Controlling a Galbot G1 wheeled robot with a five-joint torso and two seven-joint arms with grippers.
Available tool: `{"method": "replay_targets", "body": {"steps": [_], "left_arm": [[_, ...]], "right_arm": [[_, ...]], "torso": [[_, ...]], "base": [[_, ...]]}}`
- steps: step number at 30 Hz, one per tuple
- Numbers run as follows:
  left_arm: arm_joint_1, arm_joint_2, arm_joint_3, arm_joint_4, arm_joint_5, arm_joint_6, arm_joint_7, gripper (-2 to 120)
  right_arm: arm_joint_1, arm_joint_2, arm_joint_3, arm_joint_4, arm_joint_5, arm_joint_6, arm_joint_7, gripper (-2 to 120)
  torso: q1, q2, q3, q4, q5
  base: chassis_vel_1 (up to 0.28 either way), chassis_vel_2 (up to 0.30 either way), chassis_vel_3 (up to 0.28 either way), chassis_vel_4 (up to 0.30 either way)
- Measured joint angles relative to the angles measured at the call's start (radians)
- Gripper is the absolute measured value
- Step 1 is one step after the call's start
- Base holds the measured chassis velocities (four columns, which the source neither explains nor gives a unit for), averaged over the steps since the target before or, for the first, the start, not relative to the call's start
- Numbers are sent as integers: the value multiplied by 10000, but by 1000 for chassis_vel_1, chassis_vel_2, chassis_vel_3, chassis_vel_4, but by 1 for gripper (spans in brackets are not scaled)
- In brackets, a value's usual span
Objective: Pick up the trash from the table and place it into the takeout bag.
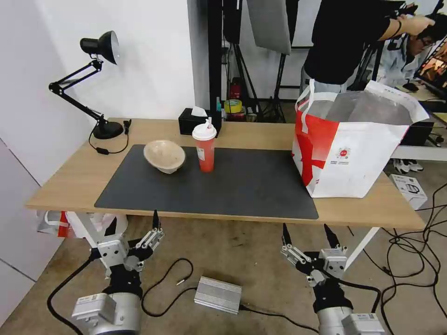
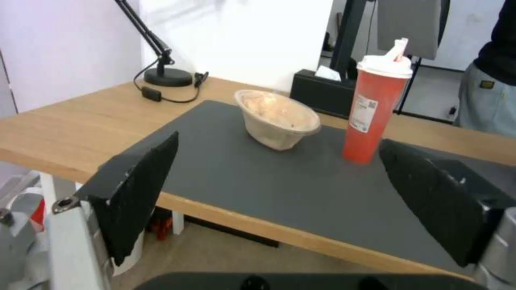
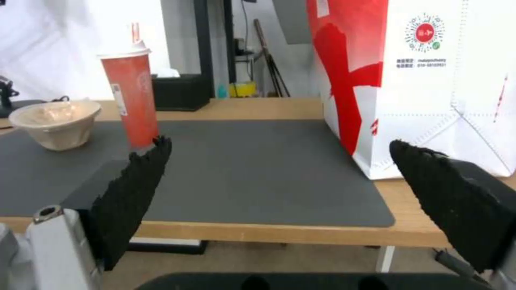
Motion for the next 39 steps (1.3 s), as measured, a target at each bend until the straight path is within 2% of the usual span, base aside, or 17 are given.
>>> {"method": "replay_targets", "body": {"steps": [12, 16, 19, 25, 34, 39], "left_arm": [[-28, -67, 32, 0, 21, 12, -1, 100], [-15, -26, 26, -1, 17, 12, 2, 100], [-18, -10, 29, -1, 14, 12, 3, 100], [-27, 62, -27, 0, -13, 6, 5, 100], [-34, 29, -53, 0, -23, 4, 12, 100], [-77, -42, -118, -1, -41, 4, 33, 100]], "right_arm": [[322, -391, 18, 76, 125, 948, -1264, 100], [668, -887, 52, 89, 1036, 1520, -2613, 100], [835, -1120, 69, 108, 1534, 1574, -3148, 100], [1389, -1812, 150, 118, 2816, 1499, -4236, 100], [2803, -2781, 150, 18, 4513, 754, -4921, 100], [3844, -2857, 4, -99, 5265, 270, -5127, 100]], "torso": [[0, 0, 0, 0, 0], [0, 0, 0, 0, 0], [0, 0, 0, 0, 0], [0, -1, 0, -1, 0], [0, 0, 0, 1, 0], [0, 0, 0, -1, 0]], "base": [[0, 0, 0, 0], [0, 0, 0, 0], [0, 0, 0, 0], [0, 0, 0, 0], [0, 0, 0, 0], [0, 0, 0, 0]]}}
